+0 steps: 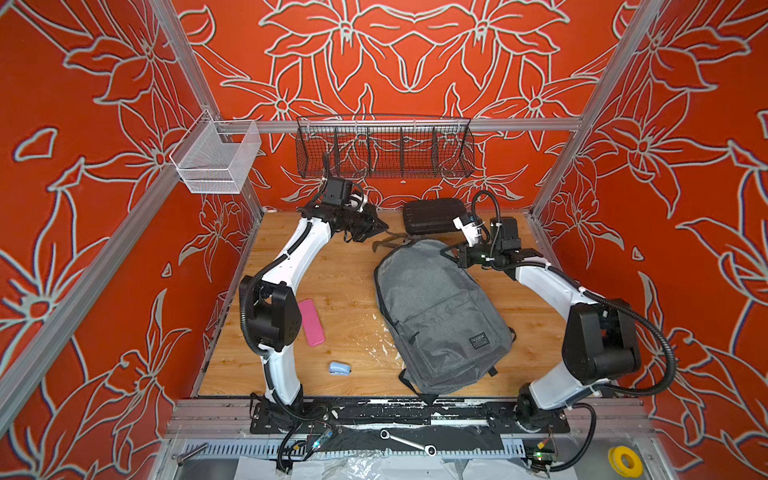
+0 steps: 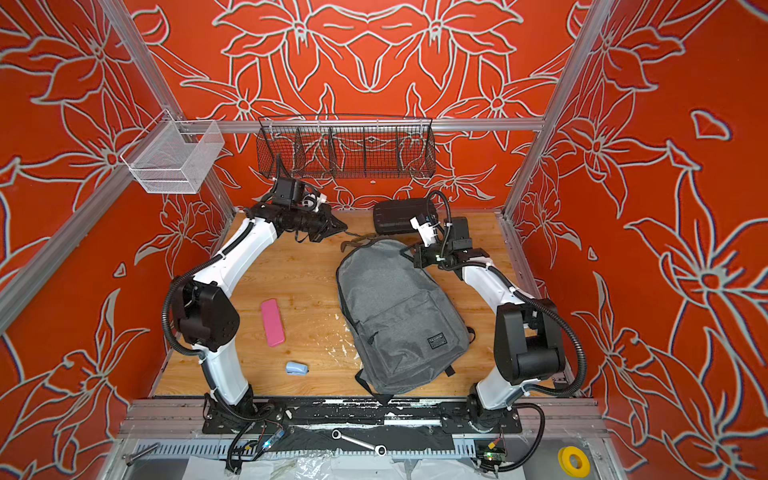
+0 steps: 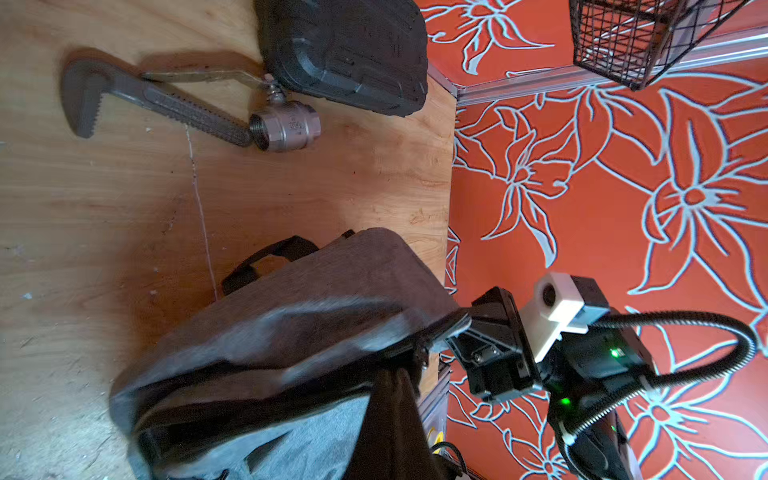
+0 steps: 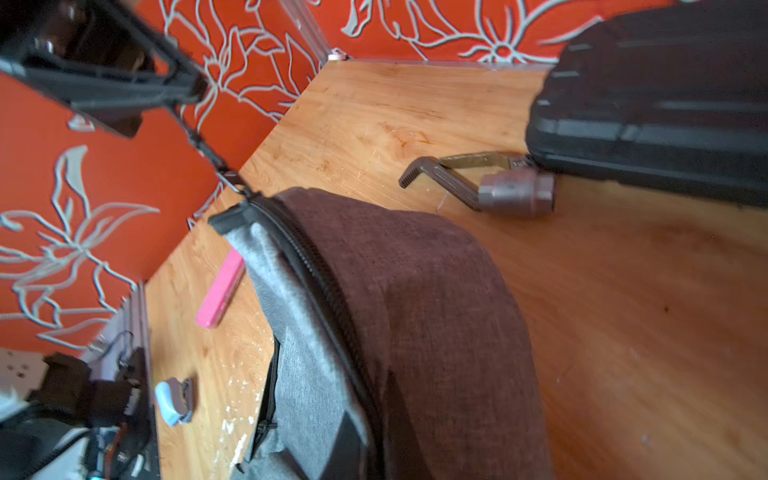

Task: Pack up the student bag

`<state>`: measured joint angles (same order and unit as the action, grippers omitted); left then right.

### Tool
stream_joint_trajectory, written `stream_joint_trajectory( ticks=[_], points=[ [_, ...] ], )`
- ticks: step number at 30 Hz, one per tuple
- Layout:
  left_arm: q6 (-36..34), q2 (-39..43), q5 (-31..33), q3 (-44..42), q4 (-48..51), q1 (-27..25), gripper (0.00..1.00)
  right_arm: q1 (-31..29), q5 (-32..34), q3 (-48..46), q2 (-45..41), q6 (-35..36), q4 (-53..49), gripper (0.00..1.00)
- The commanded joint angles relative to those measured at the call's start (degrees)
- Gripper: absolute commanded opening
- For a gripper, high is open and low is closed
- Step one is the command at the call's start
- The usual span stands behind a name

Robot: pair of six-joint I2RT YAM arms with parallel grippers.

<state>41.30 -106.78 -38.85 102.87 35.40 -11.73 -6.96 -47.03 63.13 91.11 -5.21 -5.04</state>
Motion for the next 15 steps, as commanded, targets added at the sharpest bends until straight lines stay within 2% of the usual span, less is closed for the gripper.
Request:
stream_joint_trajectory(
  ticks=[1, 6, 10, 13, 15],
  points=[
    [-0.14, 5.30, 1.68, -3.30, -4.96, 2.76, 0.00, 3.53, 0.42, -2.92, -2.70, -7.14, 6.24, 0.00],
    [0.72, 6.32, 0.89, -6.93, -7.11, 4.08, 0.00, 7.26, 3.60, -5.10, -4.27, -10.85, 6.26, 0.00],
    [0.14, 5.89, 0.03, -6.53, -6.51, 4.04, 0.00, 10.56, 7.61, -5.21, -4.02, -13.87, 1.40, 0.00],
    [1.95, 4.56, -2.68, -6.22, -9.18, 3.08, 0.00, 10.85, 5.87, -5.14, -3.83, -13.25, 0.65, 0.00],
    [1.92, 1.86, -4.35, -2.51, -8.29, 1.00, 0.00, 10.79, 4.89, -5.04, -4.08, -12.97, 0.54, 0.03]
  ],
)
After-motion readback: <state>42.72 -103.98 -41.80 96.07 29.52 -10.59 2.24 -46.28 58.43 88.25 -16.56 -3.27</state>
